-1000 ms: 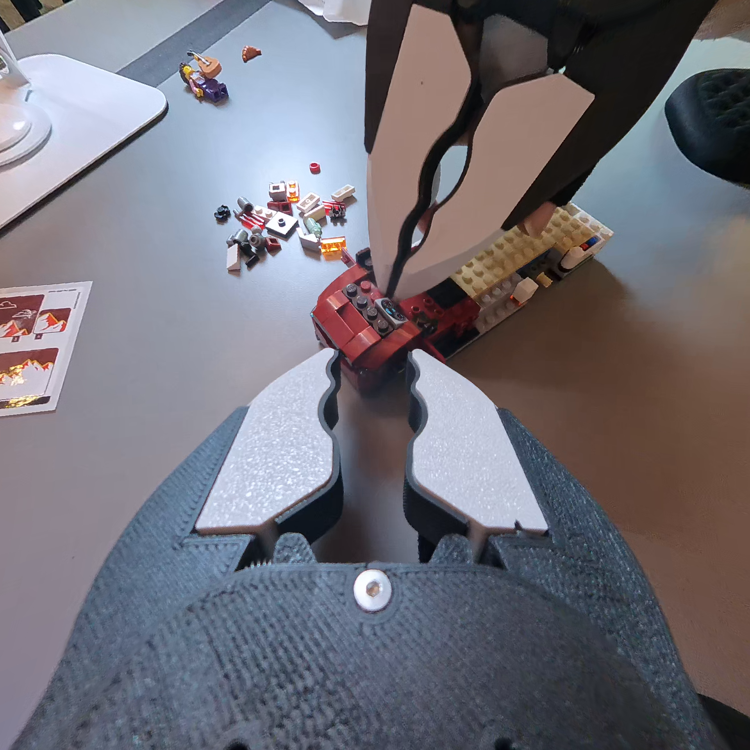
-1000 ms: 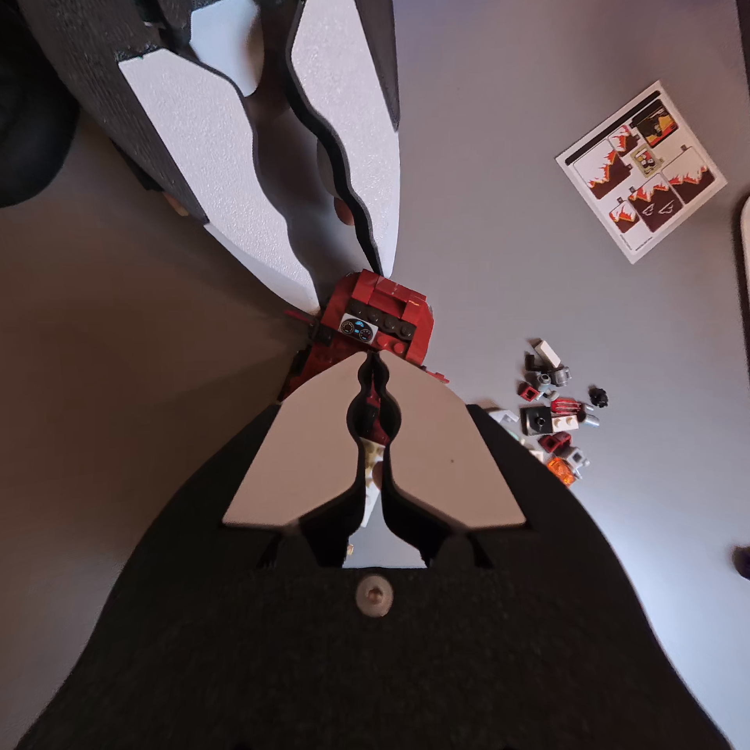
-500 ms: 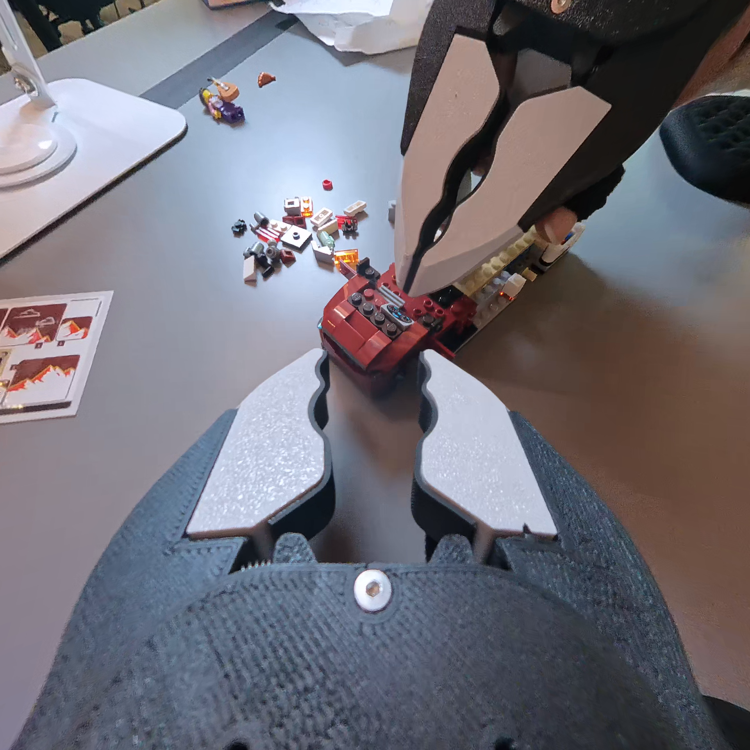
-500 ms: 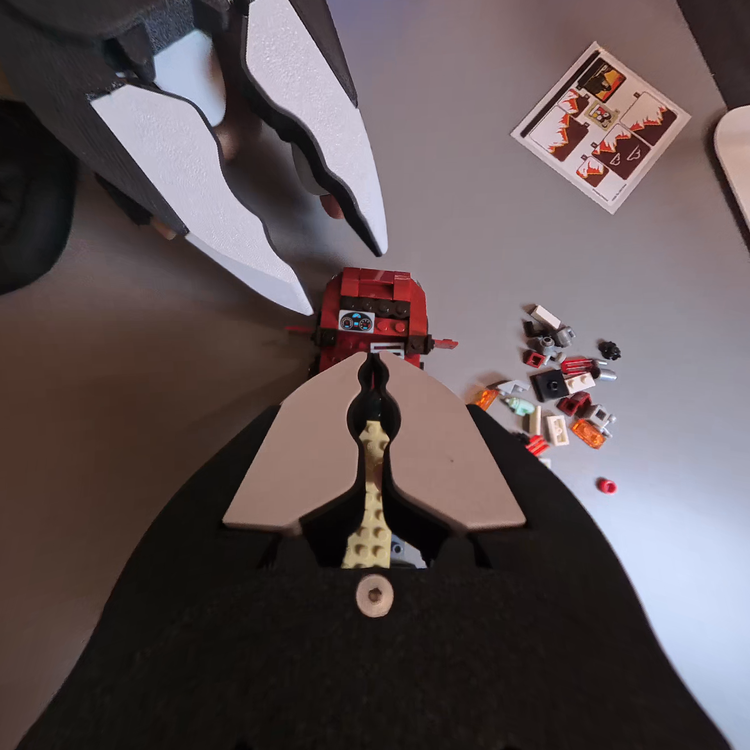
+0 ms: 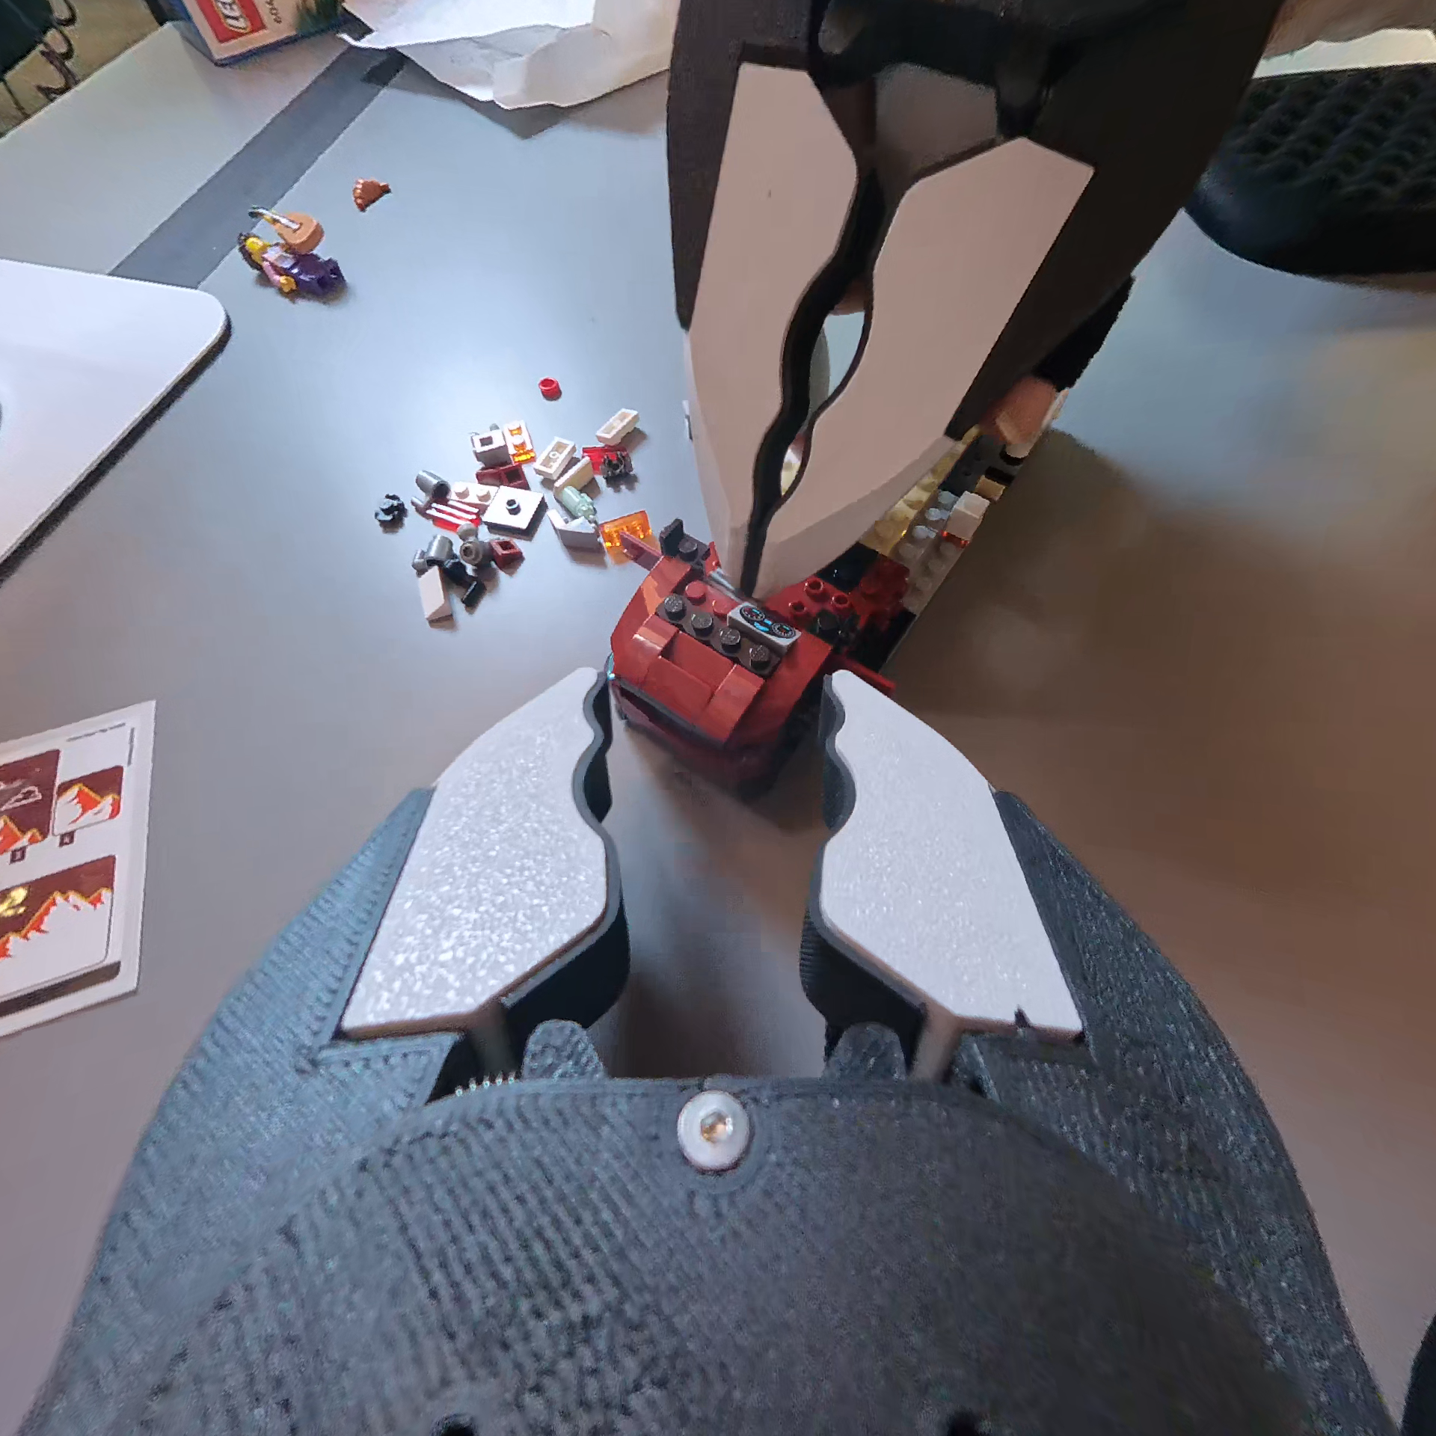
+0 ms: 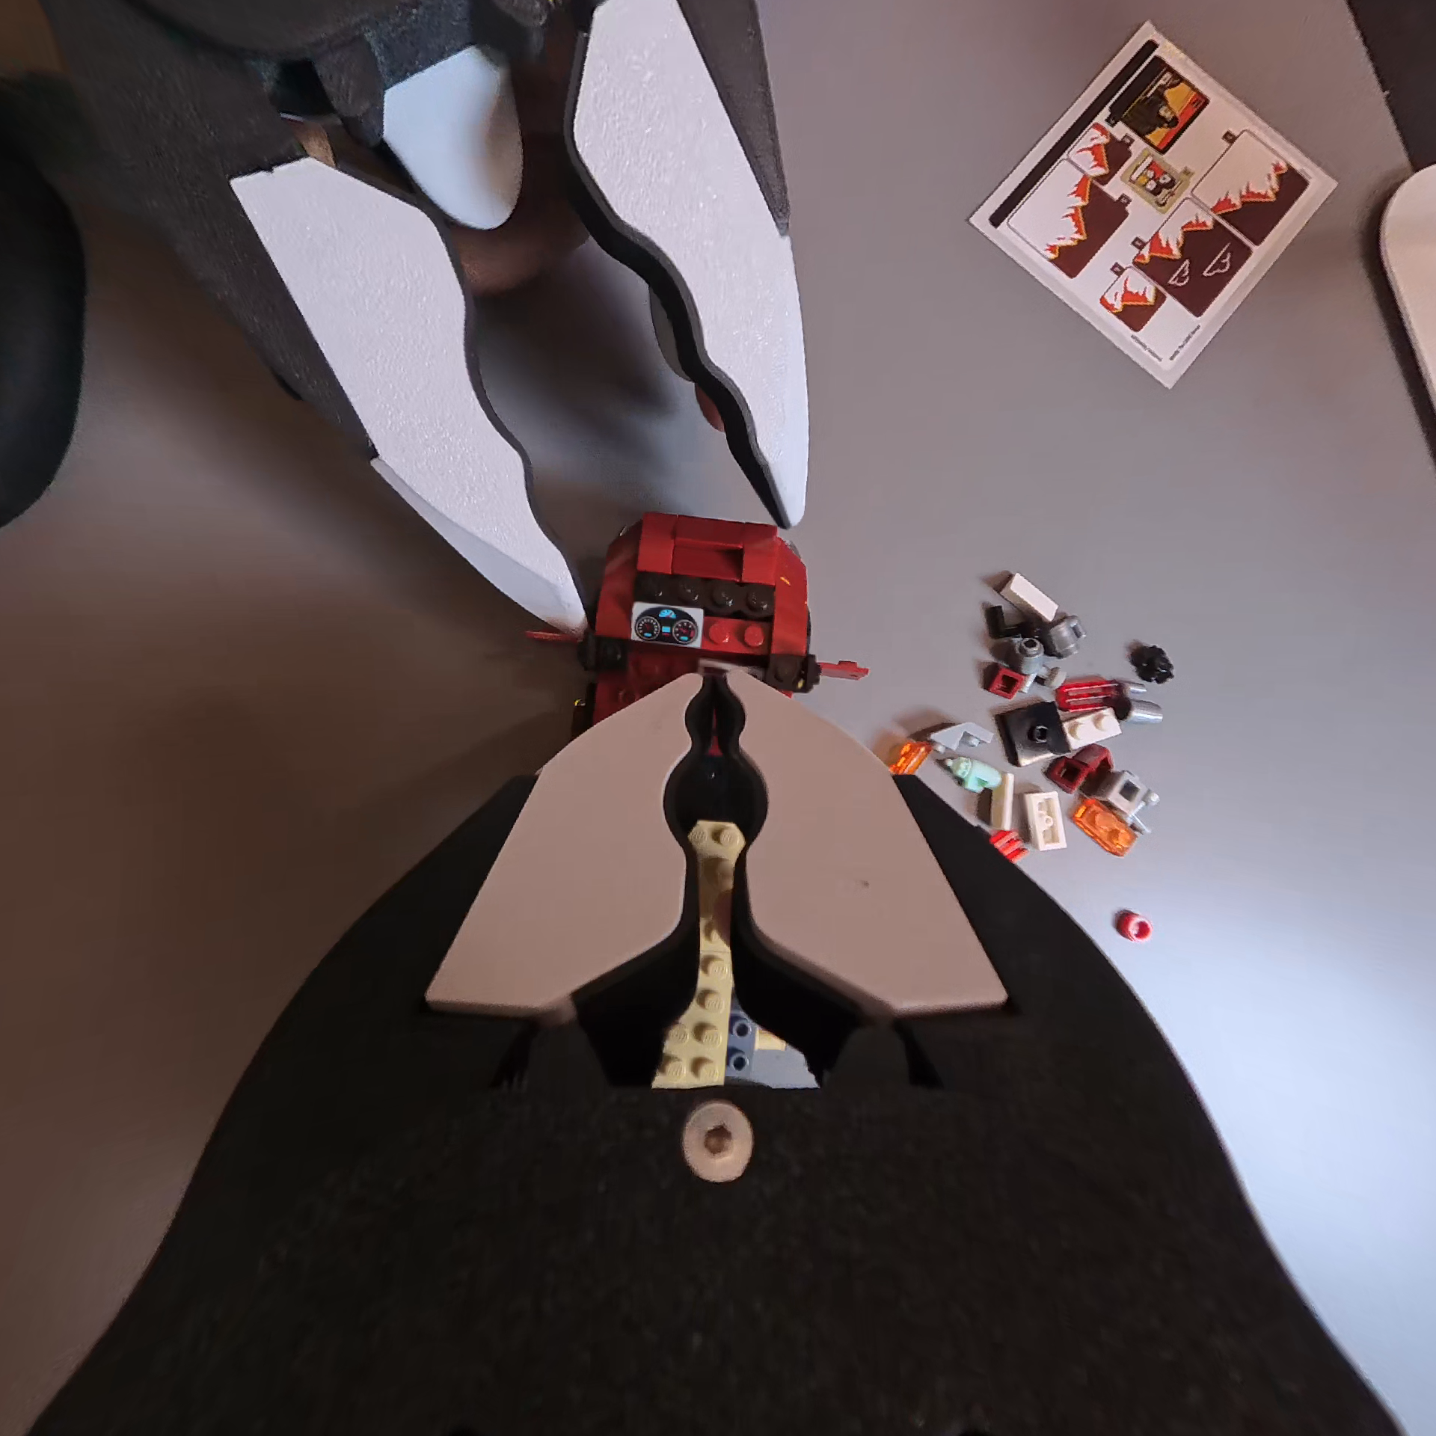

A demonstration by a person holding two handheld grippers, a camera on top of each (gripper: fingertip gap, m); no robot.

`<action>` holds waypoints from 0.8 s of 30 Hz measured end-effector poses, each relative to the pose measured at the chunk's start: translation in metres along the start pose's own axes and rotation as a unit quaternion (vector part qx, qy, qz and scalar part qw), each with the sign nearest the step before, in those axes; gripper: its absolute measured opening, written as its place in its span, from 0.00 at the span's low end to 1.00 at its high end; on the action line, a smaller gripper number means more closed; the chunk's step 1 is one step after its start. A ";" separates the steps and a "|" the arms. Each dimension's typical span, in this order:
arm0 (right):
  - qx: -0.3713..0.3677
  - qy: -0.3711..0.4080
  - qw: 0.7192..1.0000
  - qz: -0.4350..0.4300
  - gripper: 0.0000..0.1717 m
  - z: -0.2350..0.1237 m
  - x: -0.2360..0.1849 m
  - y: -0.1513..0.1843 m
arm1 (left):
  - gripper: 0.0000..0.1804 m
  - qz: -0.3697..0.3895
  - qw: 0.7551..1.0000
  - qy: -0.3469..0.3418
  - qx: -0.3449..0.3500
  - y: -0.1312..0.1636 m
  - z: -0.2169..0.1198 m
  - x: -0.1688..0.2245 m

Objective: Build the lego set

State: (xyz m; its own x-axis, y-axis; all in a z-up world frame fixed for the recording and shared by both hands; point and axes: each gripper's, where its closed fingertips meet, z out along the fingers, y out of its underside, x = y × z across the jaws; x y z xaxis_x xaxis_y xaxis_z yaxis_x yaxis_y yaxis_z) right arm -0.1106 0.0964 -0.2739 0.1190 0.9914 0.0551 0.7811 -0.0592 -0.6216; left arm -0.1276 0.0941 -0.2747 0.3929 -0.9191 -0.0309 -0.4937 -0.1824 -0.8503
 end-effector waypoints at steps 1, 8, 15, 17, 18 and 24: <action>0.000 0.001 1.000 -0.003 0.00 0.000 0.000 -0.001 | 0.28 0.004 1.000 0.006 0.001 -0.001 0.001 0.001; -0.014 -0.014 1.000 -0.005 0.00 -0.002 -0.001 0.002 | 0.28 0.023 1.000 0.011 0.003 -0.002 0.003 0.004; -0.016 -0.015 1.000 -0.010 0.00 -0.005 0.001 0.000 | 0.30 0.039 0.999 0.014 0.002 -0.004 0.000 0.001; -0.014 -0.013 1.000 -0.008 0.00 -0.004 0.002 0.000 | 0.32 0.033 0.999 0.023 0.002 -0.004 0.001 0.000; -0.013 -0.015 1.000 -0.007 0.00 -0.003 0.001 0.000 | 0.33 0.031 0.999 0.030 -0.002 -0.003 0.002 0.001; -0.027 -0.001 1.000 -0.005 0.00 -0.001 0.002 0.001 | 0.32 0.060 0.998 0.033 -0.009 0.002 0.009 0.003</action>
State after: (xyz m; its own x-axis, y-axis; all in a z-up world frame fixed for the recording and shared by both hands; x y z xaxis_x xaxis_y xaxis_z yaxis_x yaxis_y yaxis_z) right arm -0.1092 0.0978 -0.2732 0.1107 0.9921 0.0594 0.8145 -0.0563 -0.5774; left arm -0.1207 0.0942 -0.2807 0.2792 -0.9553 -0.0967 -0.5476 -0.0757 -0.8333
